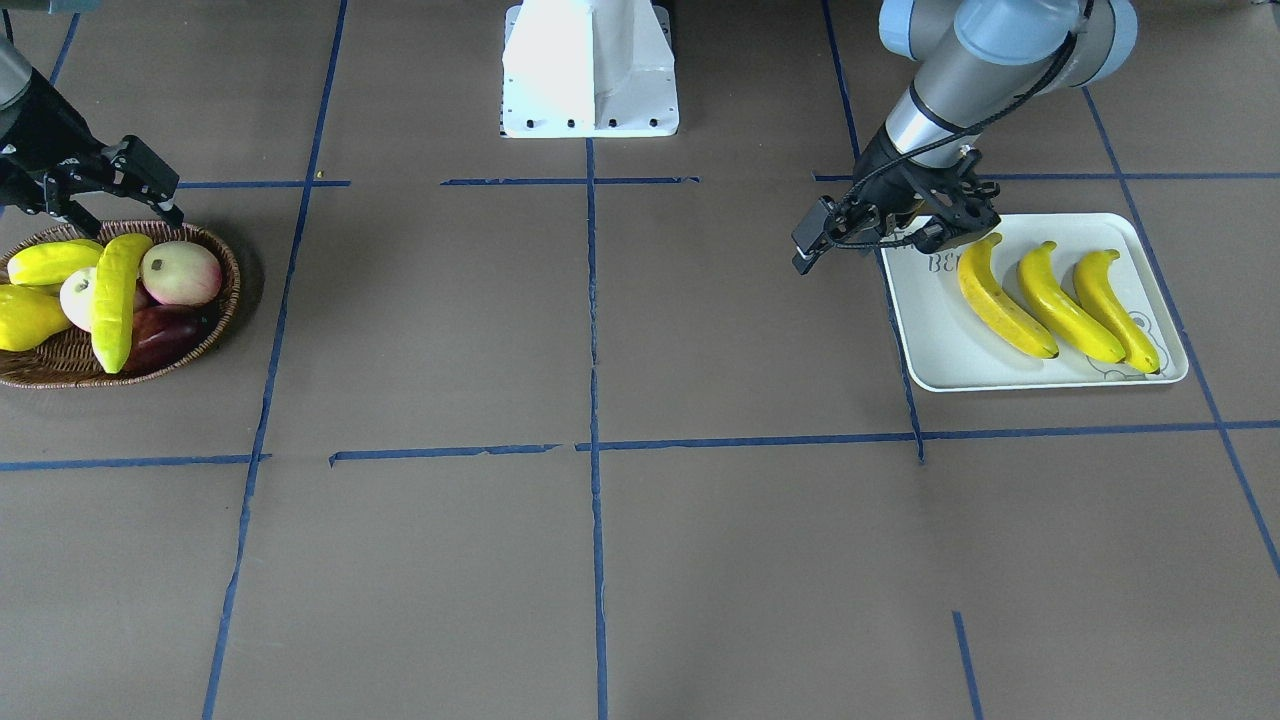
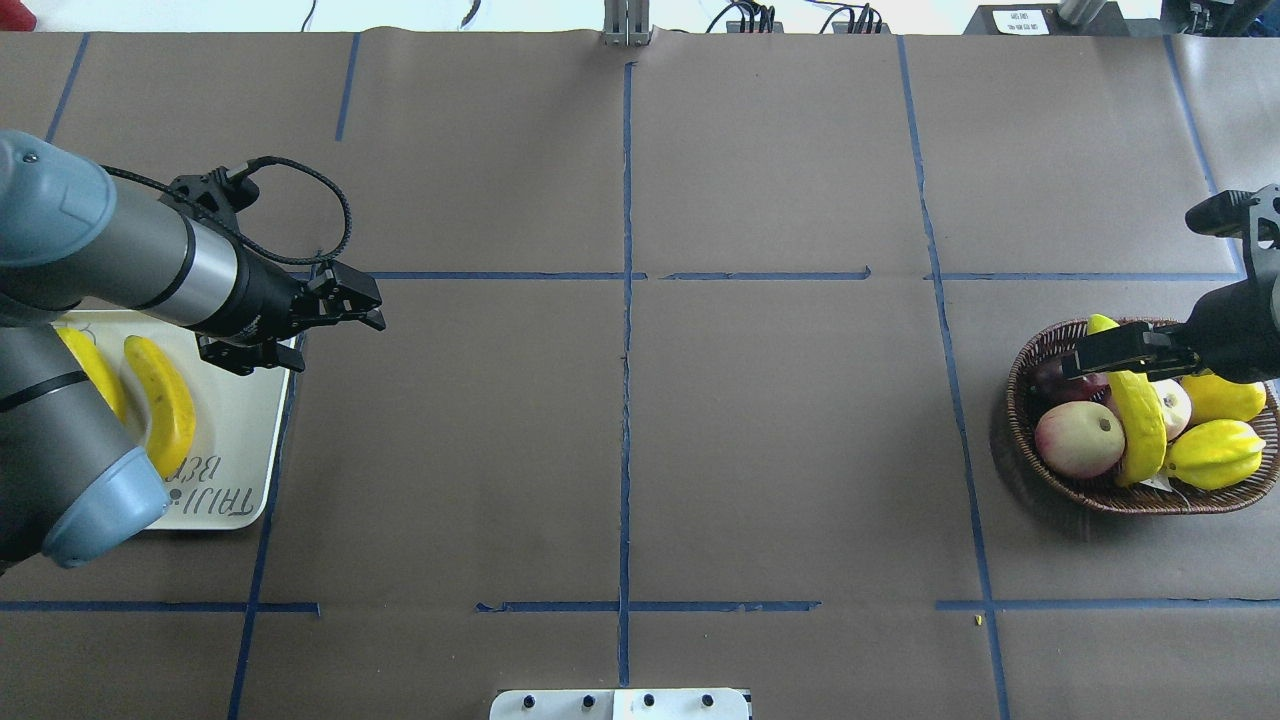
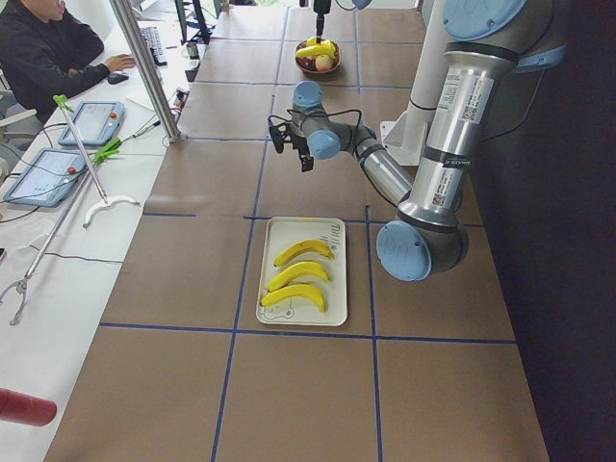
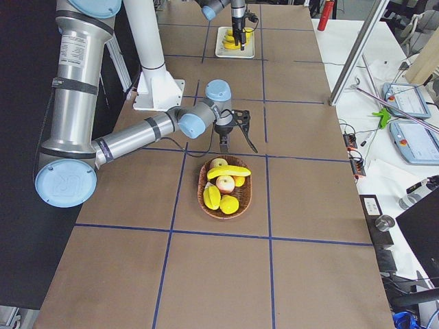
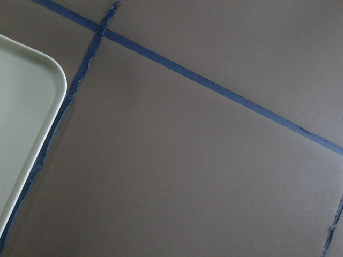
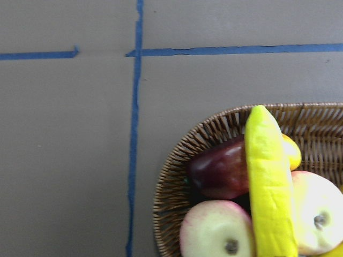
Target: Transfer all bananas from basket to plate
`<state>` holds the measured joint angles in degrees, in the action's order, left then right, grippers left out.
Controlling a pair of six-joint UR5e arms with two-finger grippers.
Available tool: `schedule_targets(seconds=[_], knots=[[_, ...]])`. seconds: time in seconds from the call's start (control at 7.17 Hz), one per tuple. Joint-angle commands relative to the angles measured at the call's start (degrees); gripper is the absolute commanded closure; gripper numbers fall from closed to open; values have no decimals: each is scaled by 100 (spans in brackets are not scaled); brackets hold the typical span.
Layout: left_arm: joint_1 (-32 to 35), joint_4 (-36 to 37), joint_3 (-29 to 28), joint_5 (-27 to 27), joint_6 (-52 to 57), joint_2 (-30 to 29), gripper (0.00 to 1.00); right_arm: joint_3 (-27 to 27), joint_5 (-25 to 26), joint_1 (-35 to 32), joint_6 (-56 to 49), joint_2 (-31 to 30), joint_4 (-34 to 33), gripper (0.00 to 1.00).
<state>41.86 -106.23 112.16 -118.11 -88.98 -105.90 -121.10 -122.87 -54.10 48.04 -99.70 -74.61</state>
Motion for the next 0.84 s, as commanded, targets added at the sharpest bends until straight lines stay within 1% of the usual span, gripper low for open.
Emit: schedule_targets(seconds=[0.0, 0.14, 0.28, 0.7], knots=[[-29, 6, -27, 24, -14, -88, 0, 139, 264, -5, -881, -57, -668, 0], [-37, 6, -36, 24, -14, -106, 0, 470, 264, 30, -997, 29, -660, 0], [-72, 6, -36, 24, -14, -106, 0, 665, 272, 57, -1007, 100, -651, 0], [-90, 6, -106, 24, -14, -220, 0, 746, 264, 162, -981, 56, -669, 0]])
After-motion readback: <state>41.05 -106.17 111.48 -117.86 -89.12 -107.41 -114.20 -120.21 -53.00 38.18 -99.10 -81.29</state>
